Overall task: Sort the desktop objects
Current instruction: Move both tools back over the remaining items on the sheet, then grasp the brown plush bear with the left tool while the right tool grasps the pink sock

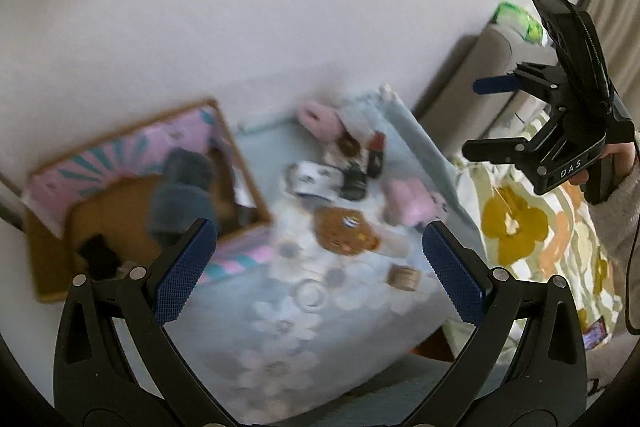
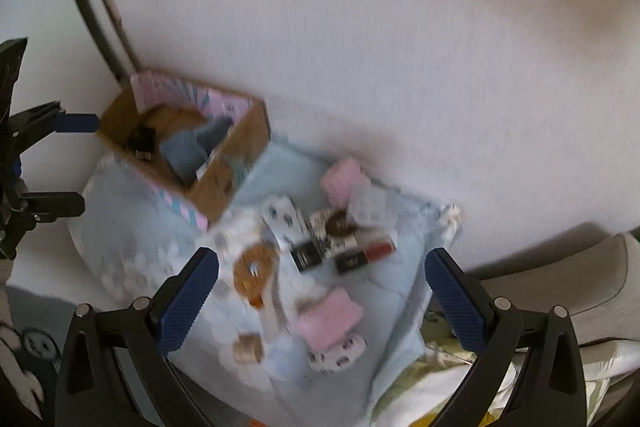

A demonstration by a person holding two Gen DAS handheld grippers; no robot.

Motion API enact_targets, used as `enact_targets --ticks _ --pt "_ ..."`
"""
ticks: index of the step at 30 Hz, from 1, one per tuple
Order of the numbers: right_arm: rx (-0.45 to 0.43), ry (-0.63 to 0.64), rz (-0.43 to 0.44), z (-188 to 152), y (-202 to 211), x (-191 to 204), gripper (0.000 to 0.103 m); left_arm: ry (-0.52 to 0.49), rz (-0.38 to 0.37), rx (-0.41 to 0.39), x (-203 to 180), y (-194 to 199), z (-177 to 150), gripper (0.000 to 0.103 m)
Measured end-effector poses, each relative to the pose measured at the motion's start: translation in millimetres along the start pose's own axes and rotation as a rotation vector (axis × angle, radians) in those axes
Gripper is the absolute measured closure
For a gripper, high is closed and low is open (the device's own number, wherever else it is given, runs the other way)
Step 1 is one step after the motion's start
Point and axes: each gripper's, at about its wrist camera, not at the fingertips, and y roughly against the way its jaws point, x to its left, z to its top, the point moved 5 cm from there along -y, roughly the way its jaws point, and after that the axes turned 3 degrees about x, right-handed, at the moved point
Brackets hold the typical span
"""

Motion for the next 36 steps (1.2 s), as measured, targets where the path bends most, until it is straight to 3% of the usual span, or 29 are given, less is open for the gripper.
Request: enact_targets --ticks 5,11,18,26,29,32,34,36 --pt "0.040 0.055 0.045 -27 -28 -8 0.000 0.011 0.005 0.062 -24 -46 -15 0.000" --pt "0.101 0.132 0.102 -54 -65 -12 0.000 0.128 -0.009 0.134 -30 -99 -30 0.001" --pt "0.153 0.218 0.156 -74 -107 -15 0.000 0.271 0.034 0.190 -20 -153 -35 0.002" --pt "0.183 0.296 0.181 -87 -140 -18 0.000 0.310 0.102 0.239 -21 -191 -43 0.007" --pt "0.182 0.298 0.206 -89 -147 -18 0.001 0.310 0.120 0.253 -22 -201 -45 0.016" --pt "0.187 0.311 0.221 -92 -154 -17 0.008 0.299 0.135 0.247 -25 -205 -46 0.030" --pt "0.188 0.311 0.252 -94 -157 -15 0.023 0.275 0.157 0.250 -27 -206 -45 0.038" --pt "0.192 0.311 0.278 -96 -158 -12 0.032 0.270 0.173 0.245 -27 -206 -44 0.046"
